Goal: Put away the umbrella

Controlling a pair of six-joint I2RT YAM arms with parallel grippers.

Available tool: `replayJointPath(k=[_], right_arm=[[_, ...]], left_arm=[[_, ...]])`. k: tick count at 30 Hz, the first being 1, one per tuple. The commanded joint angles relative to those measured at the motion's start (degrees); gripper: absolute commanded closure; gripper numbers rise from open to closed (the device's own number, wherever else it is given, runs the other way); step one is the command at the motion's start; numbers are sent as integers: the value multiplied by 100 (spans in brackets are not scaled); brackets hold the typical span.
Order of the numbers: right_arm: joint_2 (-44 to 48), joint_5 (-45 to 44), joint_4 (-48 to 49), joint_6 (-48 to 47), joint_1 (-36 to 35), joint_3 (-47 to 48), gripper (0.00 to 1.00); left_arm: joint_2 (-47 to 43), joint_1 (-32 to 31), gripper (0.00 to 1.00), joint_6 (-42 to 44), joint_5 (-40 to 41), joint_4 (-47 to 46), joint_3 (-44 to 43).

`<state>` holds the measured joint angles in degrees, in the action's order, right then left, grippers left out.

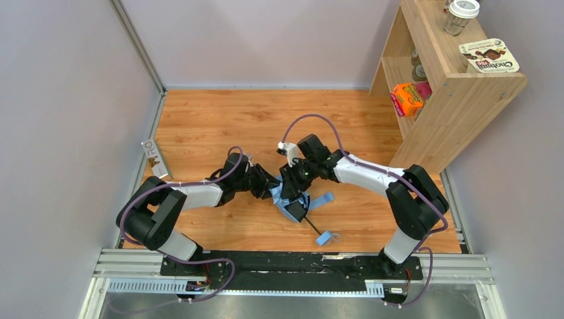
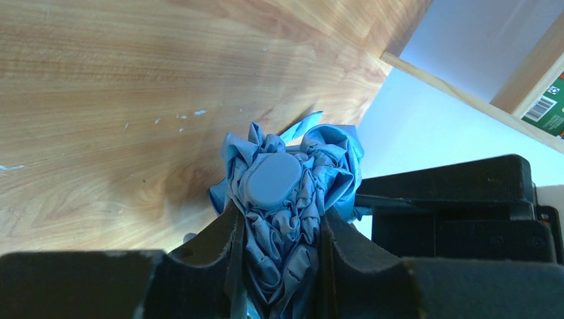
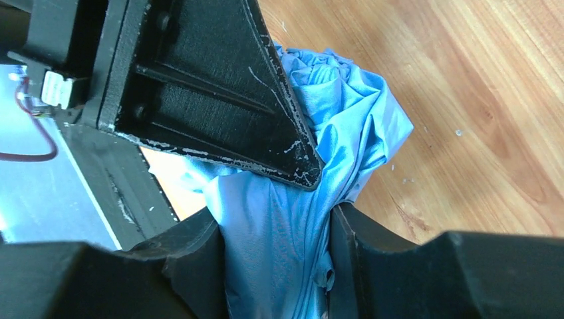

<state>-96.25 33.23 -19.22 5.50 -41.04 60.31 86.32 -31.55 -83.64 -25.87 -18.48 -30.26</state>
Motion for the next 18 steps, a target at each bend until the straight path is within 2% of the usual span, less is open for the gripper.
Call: replayJointPath(k=[1, 3, 7, 11, 18], right_arm=[[361, -287, -169, -409, -720, 507, 54], [335, -973, -353, -496, -1072, 595, 42], [186, -2126, -346, -680, -1635, 535, 29], [168, -3197, -73, -611, -1837, 280, 24], [-183, -4754, 50, -1138, -2241, 253, 24]], left_arm=[[104, -35, 100, -241, 161, -490, -94], [51, -35, 100, -328, 187, -394, -146], [7, -35, 100, -469, 135, -244, -287], [-80, 61, 100, -689, 21, -173, -182], [-160, 88, 100, -1066, -190, -340, -15]])
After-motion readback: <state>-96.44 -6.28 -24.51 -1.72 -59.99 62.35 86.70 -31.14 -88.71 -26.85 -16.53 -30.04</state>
